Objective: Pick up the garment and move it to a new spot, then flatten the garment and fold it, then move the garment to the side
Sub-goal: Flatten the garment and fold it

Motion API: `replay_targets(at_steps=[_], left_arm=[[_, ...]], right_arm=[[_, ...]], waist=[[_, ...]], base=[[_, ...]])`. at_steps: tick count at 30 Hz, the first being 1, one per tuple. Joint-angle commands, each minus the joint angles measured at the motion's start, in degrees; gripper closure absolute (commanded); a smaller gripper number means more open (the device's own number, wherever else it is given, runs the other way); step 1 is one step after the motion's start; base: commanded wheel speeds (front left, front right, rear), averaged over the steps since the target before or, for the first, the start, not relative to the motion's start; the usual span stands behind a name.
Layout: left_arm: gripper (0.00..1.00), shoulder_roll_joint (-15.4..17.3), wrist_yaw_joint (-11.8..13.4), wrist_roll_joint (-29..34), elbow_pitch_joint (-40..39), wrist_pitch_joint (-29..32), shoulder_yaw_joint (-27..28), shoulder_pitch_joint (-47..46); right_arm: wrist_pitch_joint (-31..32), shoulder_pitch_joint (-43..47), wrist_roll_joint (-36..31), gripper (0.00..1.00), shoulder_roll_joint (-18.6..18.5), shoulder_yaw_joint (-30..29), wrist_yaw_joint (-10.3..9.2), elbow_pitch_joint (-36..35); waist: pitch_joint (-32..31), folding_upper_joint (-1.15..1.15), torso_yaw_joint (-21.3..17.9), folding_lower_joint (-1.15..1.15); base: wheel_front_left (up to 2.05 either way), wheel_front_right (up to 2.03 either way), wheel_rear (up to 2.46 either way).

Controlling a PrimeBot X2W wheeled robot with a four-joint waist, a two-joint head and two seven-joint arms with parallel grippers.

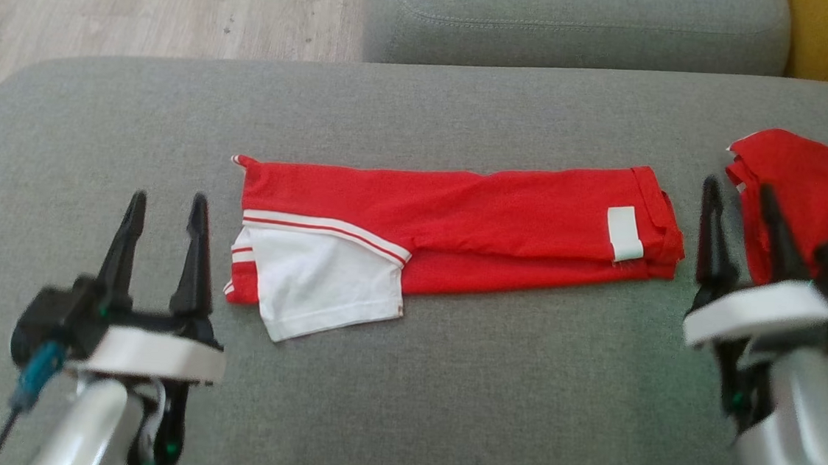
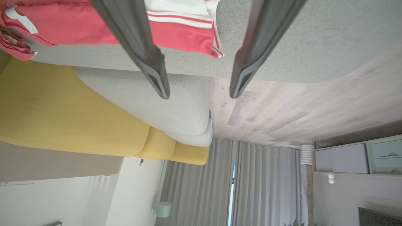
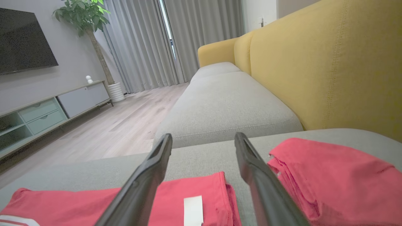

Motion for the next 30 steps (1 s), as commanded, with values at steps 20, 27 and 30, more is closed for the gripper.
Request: replay_targets(at_steps=[20, 27, 30], left_arm=[[0.0, -14.1, -13.5, 14.8, -0.2, -0.5, 18.1, 2.1], [0.0, -15.0, -14.3, 15.4, 1.4, -0.5, 17.6, -0.2], [0.0, -15.1, -14.4, 15.5, 1.7, -0.5, 17.6, -0.7]], right_arm=[[0.2, 1.6, -9.2, 0.0, 6.8, -9.5, -0.05, -1.7], [4.4, -6.1, -8.9, 0.0, 6.9, -16.5, -0.05, 11.6], [5.7, -8.7, -10.4, 0.0, 6.9, -18.6, -0.05, 17.9]], waist=[[5.1, 0.0, 2.9, 0.01], [8.5, 0.0, 4.8, 0.01], [9.3, 0.0, 5.2, 0.01]], base=[[0.0, 0.0, 0.0], [0.0, 0.0, 0.0], [0.0, 0.0, 0.0]])
